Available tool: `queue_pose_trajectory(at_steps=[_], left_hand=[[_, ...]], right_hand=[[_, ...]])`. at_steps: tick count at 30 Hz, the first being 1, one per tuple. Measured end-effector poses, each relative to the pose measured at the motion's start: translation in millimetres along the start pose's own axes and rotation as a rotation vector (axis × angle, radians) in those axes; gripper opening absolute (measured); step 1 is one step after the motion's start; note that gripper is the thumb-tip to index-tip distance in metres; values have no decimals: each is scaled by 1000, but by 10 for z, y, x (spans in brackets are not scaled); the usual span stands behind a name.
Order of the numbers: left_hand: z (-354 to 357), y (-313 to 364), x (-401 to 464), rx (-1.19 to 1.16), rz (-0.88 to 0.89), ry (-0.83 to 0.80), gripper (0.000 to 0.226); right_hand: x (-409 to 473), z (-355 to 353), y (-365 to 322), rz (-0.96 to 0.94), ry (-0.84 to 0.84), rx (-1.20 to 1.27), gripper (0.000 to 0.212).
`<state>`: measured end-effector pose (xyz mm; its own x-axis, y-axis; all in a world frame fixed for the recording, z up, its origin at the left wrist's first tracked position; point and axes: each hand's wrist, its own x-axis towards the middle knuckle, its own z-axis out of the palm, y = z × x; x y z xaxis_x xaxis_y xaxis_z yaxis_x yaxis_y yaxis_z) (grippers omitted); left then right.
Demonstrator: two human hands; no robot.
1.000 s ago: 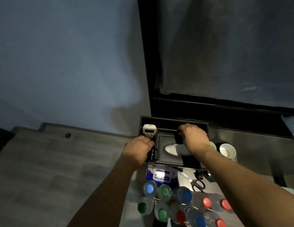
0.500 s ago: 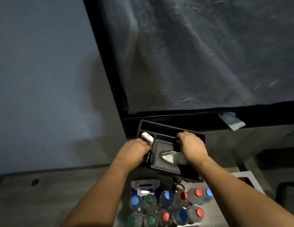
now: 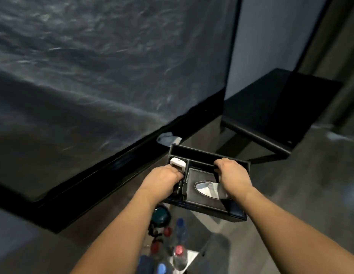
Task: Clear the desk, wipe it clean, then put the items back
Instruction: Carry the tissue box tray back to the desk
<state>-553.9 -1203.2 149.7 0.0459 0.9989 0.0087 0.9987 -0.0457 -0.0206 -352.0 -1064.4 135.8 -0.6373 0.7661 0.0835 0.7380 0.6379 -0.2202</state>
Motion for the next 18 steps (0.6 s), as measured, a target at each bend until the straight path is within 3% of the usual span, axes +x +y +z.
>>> queue_pose_trajectory(at_steps=[5, 11, 18], left_hand=[[-69, 1092, 1037, -19, 221, 0, 37], [-15, 2547, 2152, -5, 433, -22, 52], [23, 3796, 3156, 4, 597, -63, 48]], right_hand=[[-475, -331, 1340, 229, 63, -16, 17], [-1087, -666, 2918, 472, 98, -41, 17], [-1497, -826, 4278, 711, 95, 56, 25]])
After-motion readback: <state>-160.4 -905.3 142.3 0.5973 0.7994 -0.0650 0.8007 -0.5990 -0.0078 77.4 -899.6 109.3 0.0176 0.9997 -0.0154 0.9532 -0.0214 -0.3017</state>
